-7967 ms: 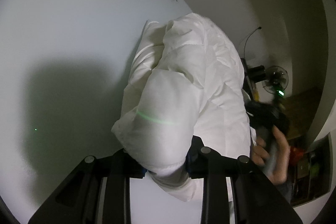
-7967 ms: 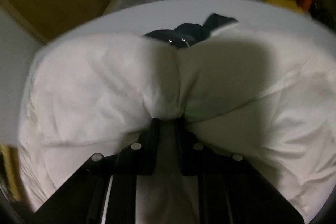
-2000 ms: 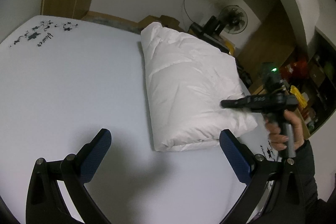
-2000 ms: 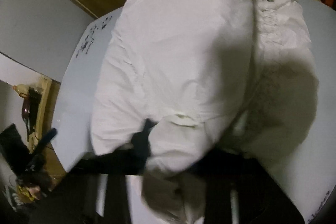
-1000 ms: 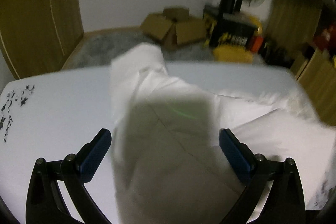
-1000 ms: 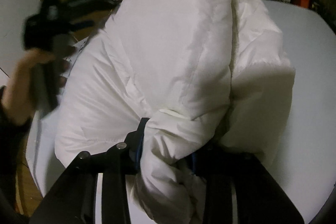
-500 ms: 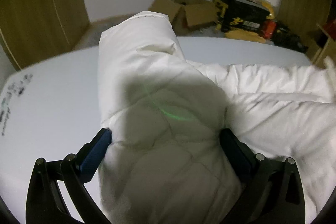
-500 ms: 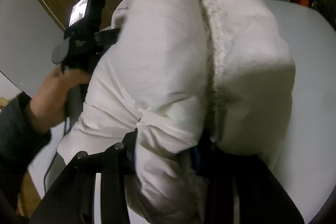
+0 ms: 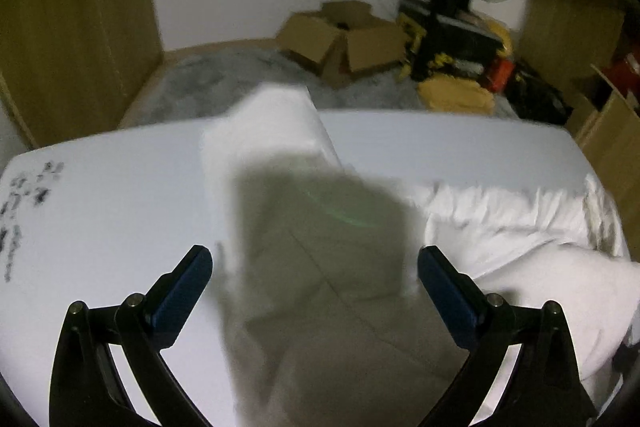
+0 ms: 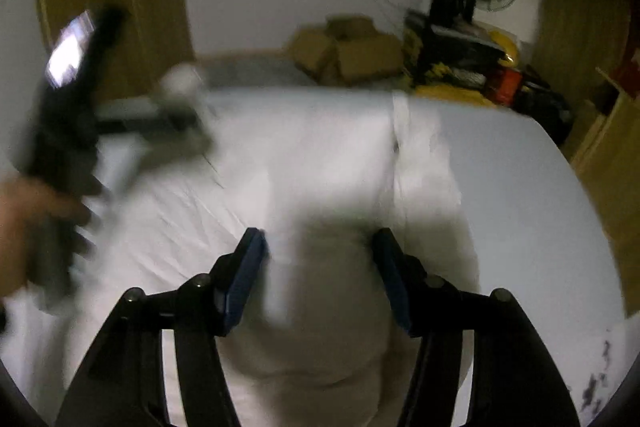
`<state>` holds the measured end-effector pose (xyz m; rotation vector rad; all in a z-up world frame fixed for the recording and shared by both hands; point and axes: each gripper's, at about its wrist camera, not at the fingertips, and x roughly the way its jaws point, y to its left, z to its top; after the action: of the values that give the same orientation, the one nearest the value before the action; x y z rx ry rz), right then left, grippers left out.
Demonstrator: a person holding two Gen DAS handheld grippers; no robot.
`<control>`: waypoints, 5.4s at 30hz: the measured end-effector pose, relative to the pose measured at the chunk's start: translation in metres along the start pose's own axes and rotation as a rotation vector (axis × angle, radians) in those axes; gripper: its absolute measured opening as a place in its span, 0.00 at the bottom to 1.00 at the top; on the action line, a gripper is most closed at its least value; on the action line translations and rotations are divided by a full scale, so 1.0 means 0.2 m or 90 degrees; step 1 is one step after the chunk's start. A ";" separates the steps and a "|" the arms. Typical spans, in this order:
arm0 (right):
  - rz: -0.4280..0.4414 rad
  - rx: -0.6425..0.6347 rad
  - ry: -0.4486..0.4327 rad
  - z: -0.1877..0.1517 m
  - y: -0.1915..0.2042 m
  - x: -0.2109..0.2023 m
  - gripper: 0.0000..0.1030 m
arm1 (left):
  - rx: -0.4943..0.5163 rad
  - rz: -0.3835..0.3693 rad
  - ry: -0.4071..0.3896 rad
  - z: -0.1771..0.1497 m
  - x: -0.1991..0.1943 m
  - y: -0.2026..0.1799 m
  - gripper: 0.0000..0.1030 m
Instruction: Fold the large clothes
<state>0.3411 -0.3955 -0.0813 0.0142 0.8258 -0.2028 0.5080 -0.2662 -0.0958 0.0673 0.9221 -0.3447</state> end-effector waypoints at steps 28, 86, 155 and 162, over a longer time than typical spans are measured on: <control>0.316 0.376 0.154 -0.48 -0.60 -0.24 1.00 | -0.227 -0.322 0.197 -0.17 -0.01 0.60 1.00; 0.449 0.252 0.166 -0.73 0.01 -0.77 0.28 | 0.022 -0.166 0.051 -0.16 -0.65 0.31 0.25; 0.029 -0.028 -0.134 -1.20 0.54 -1.81 1.00 | -0.105 0.217 -0.153 -1.94 -2.22 0.16 1.00; 0.028 -0.029 -0.132 -1.20 0.55 -1.80 1.00 | -0.107 0.197 -0.163 -1.95 -2.23 0.16 1.00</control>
<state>-0.0514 -0.2030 0.0109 -0.0307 0.6229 -0.1410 -0.0279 -0.0388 0.0185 0.0101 0.6712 0.0140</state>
